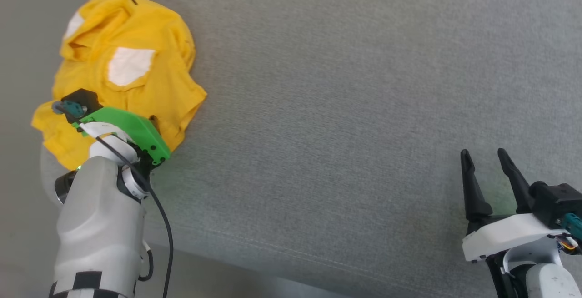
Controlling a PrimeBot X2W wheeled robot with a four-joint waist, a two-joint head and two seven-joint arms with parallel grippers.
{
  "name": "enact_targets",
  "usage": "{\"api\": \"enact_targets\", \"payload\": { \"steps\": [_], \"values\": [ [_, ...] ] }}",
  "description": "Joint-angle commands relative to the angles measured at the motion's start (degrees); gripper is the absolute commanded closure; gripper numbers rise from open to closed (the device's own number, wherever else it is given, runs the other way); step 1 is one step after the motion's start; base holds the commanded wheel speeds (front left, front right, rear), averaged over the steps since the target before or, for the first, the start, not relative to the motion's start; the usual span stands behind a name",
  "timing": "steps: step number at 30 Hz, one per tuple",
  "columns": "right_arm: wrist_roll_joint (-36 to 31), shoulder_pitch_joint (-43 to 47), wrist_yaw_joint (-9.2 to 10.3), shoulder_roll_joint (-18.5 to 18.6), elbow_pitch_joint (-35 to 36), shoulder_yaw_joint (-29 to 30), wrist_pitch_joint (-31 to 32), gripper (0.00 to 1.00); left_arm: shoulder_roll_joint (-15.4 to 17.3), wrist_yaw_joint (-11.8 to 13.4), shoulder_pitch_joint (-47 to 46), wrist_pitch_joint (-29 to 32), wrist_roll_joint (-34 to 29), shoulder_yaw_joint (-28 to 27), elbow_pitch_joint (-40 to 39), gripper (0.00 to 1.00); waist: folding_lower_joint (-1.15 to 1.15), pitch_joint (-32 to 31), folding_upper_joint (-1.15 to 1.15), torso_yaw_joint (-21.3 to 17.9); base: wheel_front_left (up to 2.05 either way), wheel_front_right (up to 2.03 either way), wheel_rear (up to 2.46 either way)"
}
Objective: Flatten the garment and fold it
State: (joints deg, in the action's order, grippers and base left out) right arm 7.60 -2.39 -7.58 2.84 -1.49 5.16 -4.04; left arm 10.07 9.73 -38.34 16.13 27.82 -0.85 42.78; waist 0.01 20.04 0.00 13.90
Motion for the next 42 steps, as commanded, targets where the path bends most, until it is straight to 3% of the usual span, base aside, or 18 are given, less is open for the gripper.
{"api": "enact_targets", "payload": {
  "steps": [1,9,10,11,13,15,18,19,21,29,33,42],
  "values": [
    [-0.1,-0.5,0.09,0.0,0.6,0.2,0.1,0.0,-0.5,0.3,-1.4,0.9,0.6,0.3,0.9,0.0,-0.01,3.9,0.0,-3.4,0.0,0.0,0.0],
    [-0.1,0.1,0.09,0.0,2.3,0.9,0.5,0.0,-2.9,1.6,-1.6,6.6,2.1,1.2,5.1,0.0,-0.01,5.3,0.0,-3.2,0.0,0.0,0.0],
    [-0.1,0.1,0.09,0.0,2.5,0.9,0.6,0.0,-3.0,1.9,-1.6,6.4,2.4,0.9,5.2,0.81,-0.01,5.4,0.0,-3.1,0.0,0.0,0.0],
    [-0.1,0.1,0.09,0.0,2.5,0.9,0.7,0.0,-3.1,2.1,-1.6,5.9,2.6,0.7,5.2,1.0,-0.01,5.5,0.0,-3.1,0.0,0.0,0.0],
    [0.0,0.1,0.09,0.0,2.4,0.9,0.7,0.0,-3.3,2.6,-1.6,4.2,3.2,-0.2,4.7,1.0,-0.01,5.3,0.0,-2.8,0.0,0.0,0.0],
    [0.3,0.0,0.09,0.0,2.0,0.6,0.6,0.0,-3.2,2.9,-2.2,-2.8,4.0,-2.3,2.7,1.0,-0.01,4.5,0.0,-2.2,0.0,0.0,0.0],
    [0.8,0.0,0.09,0.0,1.1,0.2,0.2,0.0,-2.2,1.6,-3.1,-9.1,4.1,-3.4,0.9,1.0,-0.01,3.1,0.0,-1.7,0.0,0.0,0.0],
    [1.5,-0.2,0.09,0.0,-0.2,-0.8,-0.4,0.0,-0.4,0.4,-4.4,-12.9,3.3,-3.6,-0.5,1.0,-0.01,1.2,0.0,-1.7,0.0,0.0,0.0],
    [2.2,-0.3,0.09,0.0,-1.2,-1.4,-1.0,0.0,1.3,-0.5,-5.6,-14.1,2.6,-3.4,-1.8,1.0,-0.01,-0.2,0.0,-2.0,0.0,0.0,0.0],
    [5.3,-1.0,0.09,0.0,-6.0,-3.0,-3.7,0.0,9.9,-3.9,-14.7,-10.8,-1.6,0.2,-10.0,1.0,-0.01,-4.5,0.0,-4.4,0.0,0.0,0.0],
    [6.4,-1.4,0.09,0.0,-8.8,-3.6,-5.4,0.0,12.4,-5.1,-20.6,-7.8,-3.9,2.9,-14.5,1.0,-0.01,-6.3,0.0,-6.2,0.0,0.0,0.0],
    [8.3,-3.1,0.09,0.0,-13.6,-4.8,-8.1,0.0,11.8,-9.2,-32.9,-3.8,-5.1,8.1,-17.7,1.0,-0.01,-8.8,0.0,-11.7,0.0,0.0,0.0]
  ]
}}
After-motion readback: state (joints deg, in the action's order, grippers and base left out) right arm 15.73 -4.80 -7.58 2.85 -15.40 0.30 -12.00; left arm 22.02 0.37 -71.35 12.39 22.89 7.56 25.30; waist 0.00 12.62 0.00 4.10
